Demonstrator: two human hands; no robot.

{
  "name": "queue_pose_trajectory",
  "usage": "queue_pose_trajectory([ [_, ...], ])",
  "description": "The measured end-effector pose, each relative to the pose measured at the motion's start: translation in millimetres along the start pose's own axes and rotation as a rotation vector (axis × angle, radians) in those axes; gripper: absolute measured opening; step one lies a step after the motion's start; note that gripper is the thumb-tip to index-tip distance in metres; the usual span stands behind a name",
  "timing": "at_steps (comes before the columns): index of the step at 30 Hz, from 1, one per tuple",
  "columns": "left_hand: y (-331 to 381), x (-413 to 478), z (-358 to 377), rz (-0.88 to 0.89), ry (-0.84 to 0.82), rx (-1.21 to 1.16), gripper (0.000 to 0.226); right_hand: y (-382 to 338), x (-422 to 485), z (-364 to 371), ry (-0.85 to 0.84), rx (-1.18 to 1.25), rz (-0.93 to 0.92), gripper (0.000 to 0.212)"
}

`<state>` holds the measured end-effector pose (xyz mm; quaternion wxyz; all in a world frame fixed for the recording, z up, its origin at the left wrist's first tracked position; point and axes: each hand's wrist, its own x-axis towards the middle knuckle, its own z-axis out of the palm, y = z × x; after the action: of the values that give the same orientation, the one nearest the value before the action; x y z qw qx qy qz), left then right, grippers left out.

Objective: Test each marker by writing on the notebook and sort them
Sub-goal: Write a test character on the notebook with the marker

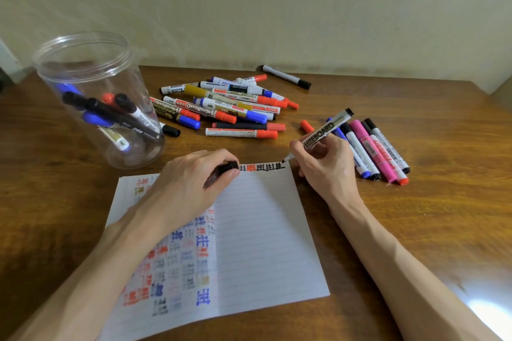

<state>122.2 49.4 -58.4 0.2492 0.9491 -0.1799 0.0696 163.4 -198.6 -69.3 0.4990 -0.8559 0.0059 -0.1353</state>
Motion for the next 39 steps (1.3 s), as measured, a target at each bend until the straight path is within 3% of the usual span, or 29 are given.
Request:
queue_pose_trajectory([
  [9, -2, 1, 1, 0.026, 0.024, -0.007, 0.034, -2, -1, 0, -0.032, -0.045, -0.022, 0.019],
  [17, -3, 1, 2, 0.045, 0.021, -0.062, 0.031, -10, 0, -1, 0.037, 0.198, 0.103, 0.013],
  [21, 0, 1, 0, 0.033, 0.048, -0.178, 0.041, -19, -4, -5, -0.035, 0.326, 0.087, 0.007],
  [28, 9, -1, -4, 0.033, 0.115, -0.269, 0.029, -28, -7, -6, -0.252, 0.472, 0.128, 0.014],
  [39, 5, 0, -2, 0.033, 0.115, -0.276, 0.039, -29, -12, -4, -0.405, 0.454, 0.03, 0.008],
])
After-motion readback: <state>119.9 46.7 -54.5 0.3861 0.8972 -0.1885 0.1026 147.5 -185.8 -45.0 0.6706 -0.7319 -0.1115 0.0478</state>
